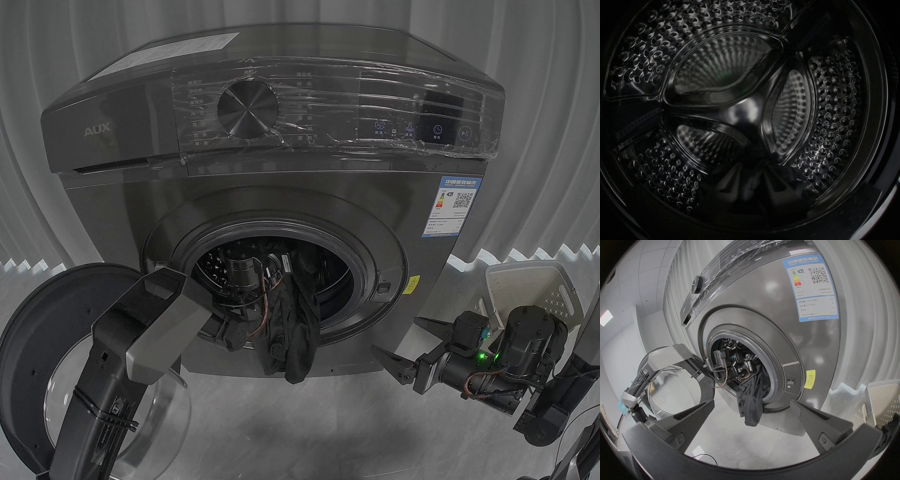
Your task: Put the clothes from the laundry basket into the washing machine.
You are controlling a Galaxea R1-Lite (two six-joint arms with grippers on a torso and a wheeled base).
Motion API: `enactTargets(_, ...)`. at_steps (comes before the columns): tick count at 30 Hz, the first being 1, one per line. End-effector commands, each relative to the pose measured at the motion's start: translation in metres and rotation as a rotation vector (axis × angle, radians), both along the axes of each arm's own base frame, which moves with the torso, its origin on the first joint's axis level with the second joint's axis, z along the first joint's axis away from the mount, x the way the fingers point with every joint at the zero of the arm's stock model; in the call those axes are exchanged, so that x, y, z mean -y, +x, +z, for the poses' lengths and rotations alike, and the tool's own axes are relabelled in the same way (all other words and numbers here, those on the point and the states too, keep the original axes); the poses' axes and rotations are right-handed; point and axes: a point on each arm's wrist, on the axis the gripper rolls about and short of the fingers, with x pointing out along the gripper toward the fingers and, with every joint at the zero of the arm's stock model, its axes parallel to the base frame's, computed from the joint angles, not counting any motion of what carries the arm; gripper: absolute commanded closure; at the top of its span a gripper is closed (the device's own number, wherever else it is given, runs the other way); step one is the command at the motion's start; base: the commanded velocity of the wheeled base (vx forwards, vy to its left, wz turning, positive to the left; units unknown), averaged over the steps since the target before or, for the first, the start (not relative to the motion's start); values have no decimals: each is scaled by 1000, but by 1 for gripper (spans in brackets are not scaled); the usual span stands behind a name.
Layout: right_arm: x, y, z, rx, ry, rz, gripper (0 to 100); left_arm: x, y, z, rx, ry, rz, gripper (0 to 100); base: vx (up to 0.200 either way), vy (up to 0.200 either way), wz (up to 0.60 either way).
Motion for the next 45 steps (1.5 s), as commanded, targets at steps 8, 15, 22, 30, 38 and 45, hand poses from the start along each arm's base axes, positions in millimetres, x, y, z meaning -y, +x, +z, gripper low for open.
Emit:
enactTargets(8, 0, 0, 0, 1, 1, 1, 0, -5, -28, 7, -111, 53, -40, 0, 0, 0, 0)
enactTargets(15, 0, 0, 0, -2, -1, 2, 0, -13, -74, -6, -300, 142, -192, 0, 0, 0, 0)
enactTargets(22, -2, -1, -2, -8, -5, 8, 0, -14, -82, -34, -362, 196, -222, 0, 0, 0, 0)
enactTargets(30, -2, -1, -2, -7, -4, 8, 0, -6, -74, -61, -359, 210, -227, 0, 0, 0, 0)
enactTargets(38, -2, -1, -2, -7, -4, 8, 0, -4, -68, -72, -360, 216, -221, 100, 0, 0, 0)
enactTargets(45, -3, -1, -2, -6, -4, 11, 0, -3, -64, -75, -352, 211, -215, 100, 0, 0, 0)
